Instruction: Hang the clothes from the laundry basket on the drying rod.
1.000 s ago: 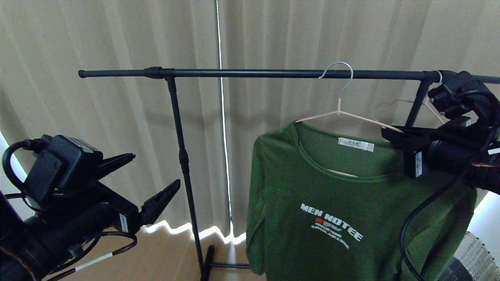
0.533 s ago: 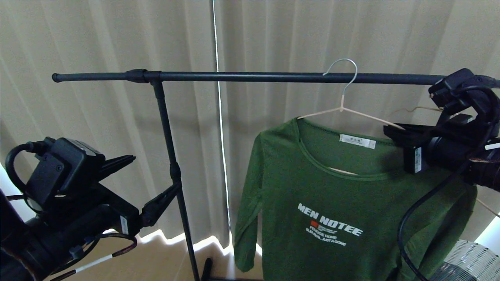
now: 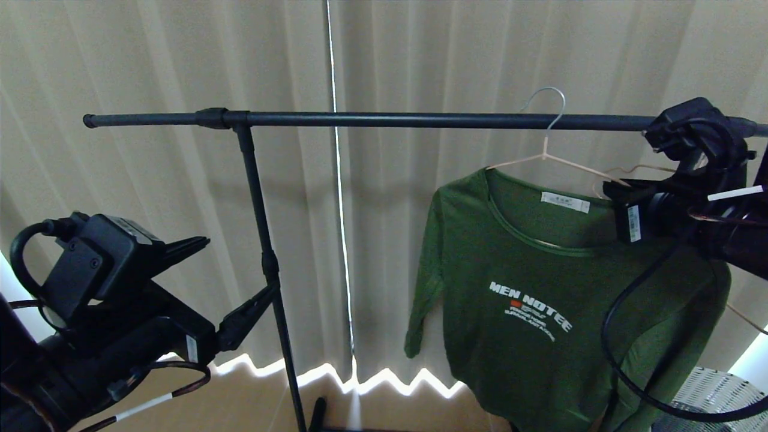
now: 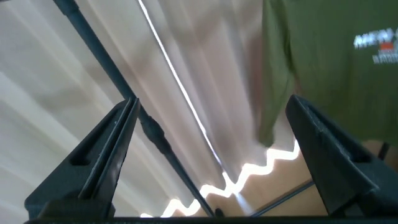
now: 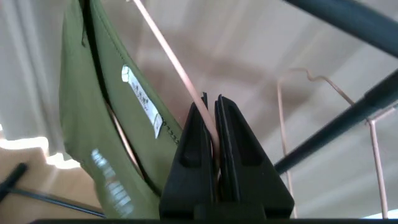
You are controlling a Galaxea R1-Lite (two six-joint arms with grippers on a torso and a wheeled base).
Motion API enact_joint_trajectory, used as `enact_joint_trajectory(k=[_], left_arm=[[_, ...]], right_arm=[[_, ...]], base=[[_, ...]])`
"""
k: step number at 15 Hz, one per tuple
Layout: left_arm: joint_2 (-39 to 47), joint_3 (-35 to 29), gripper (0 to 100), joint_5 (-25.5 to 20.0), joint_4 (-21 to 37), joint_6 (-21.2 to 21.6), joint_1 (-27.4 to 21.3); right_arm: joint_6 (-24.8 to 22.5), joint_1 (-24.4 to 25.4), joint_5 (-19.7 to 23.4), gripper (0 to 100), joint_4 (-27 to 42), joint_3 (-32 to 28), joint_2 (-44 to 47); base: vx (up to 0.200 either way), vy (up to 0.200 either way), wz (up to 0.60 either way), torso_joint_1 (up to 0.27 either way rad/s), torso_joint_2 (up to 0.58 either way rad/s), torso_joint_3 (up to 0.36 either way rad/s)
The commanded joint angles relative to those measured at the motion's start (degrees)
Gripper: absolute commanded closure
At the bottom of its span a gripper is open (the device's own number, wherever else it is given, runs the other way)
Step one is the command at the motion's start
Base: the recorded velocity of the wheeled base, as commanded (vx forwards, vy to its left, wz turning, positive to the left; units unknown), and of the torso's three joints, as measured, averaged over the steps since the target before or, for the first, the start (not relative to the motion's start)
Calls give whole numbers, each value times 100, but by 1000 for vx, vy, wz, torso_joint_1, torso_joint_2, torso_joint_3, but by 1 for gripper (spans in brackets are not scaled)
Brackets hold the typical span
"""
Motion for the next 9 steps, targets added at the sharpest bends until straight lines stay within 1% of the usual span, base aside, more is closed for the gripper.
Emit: enact_joint_trajectory(k=[1, 8, 9], left_arm=[[16, 23, 0, 4, 0, -2, -67], [43, 14, 0, 4, 0, -10, -111], [34, -12, 0, 4, 0, -10, -111]], right_arm=[[1, -4, -60, 100, -4, -206, 442], [-7, 181, -69, 100, 5, -381, 732], [-7, 242, -69, 100, -4, -557, 820]], base=[[0, 0, 0, 0, 0, 0], [0, 0, 0, 0, 0, 0], [0, 0, 0, 0, 0, 0]])
